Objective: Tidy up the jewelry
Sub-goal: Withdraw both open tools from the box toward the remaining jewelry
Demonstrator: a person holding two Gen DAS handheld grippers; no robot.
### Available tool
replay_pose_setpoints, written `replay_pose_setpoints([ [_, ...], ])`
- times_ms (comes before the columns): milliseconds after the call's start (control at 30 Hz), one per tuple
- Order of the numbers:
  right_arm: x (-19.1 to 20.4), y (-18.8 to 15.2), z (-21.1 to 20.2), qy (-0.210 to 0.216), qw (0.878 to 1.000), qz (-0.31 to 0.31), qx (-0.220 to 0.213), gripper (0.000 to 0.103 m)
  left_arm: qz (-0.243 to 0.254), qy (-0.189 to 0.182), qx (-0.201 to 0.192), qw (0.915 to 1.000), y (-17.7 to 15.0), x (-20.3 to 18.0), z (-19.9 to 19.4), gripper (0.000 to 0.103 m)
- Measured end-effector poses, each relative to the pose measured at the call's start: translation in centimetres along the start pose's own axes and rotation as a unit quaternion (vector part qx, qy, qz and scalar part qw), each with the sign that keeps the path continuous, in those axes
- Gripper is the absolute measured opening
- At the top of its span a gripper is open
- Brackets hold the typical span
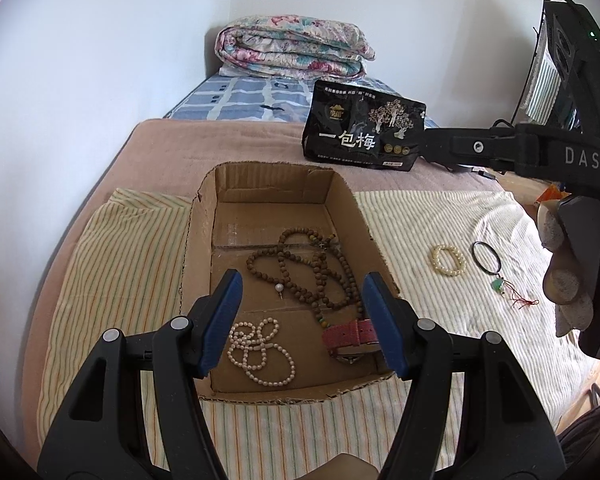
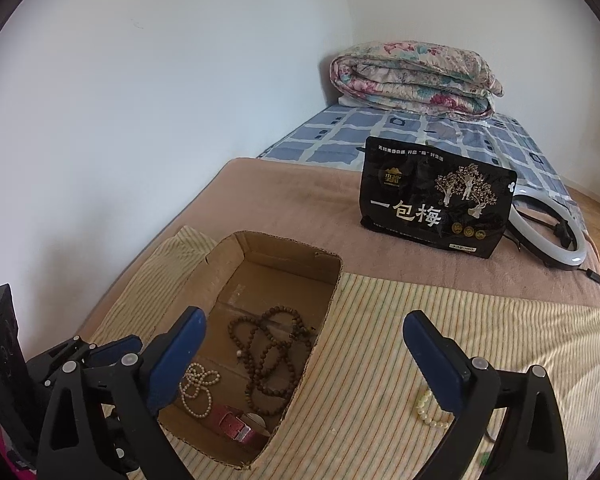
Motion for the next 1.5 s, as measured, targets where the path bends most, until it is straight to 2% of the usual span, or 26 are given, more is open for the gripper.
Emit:
replay_pose_setpoints([
  [233, -0.9, -0.6, -2.9, -0.028, 0.999, 0.0, -0.03, 0.103, 0.022, 0.003, -0.012, 0.9997, 0.3, -2.3, -1.5, 0.064],
  [467, -2.8, -1.1, -6.3, -0.055, 0.996, 0.0, -0.067, 0.103, 0.021, -0.006, -0.014, 0.9997, 0.4, -3.9, -2.1, 0.064],
  [800, -10.1, -3.8, -11.6, -0.095, 0.991, 0.028, -0.09, 0.103, 0.048, -0.043, -0.015, 0.9978, 0.4, -8.9, -1.4, 0.064],
  [1133, -18.9, -9.1, -14.1, -0.17, 0.982, 0.048, -0.064, 0.103, 0.077, -0.072, 0.008, 0.9944, -0.1, -14.5, 1.8, 0.064],
  [1367, -23.1, -13.0, -13.8, -0.184, 0.98, 0.064, -0.033, 0.103, 0.08, -0.079, 0.03, 0.9932, -0.6, -16.5, 4.9, 0.064],
  [1500, -23.8, -14.5, -12.7, -0.165, 0.984, 0.059, -0.021, 0.103, 0.077, -0.078, 0.044, 0.993, -0.6, -17.2, 7.0, 0.064],
])
Point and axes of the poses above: each gripper's, at about its wrist camera, not at the fingertips, and z roughly the way its jaws point, x to its left, y to its top, the point moved 4 cm from there along z, roughly the way its jaws point, and after that the axes turned 6 degrees about -y, right-handed, at the moved point
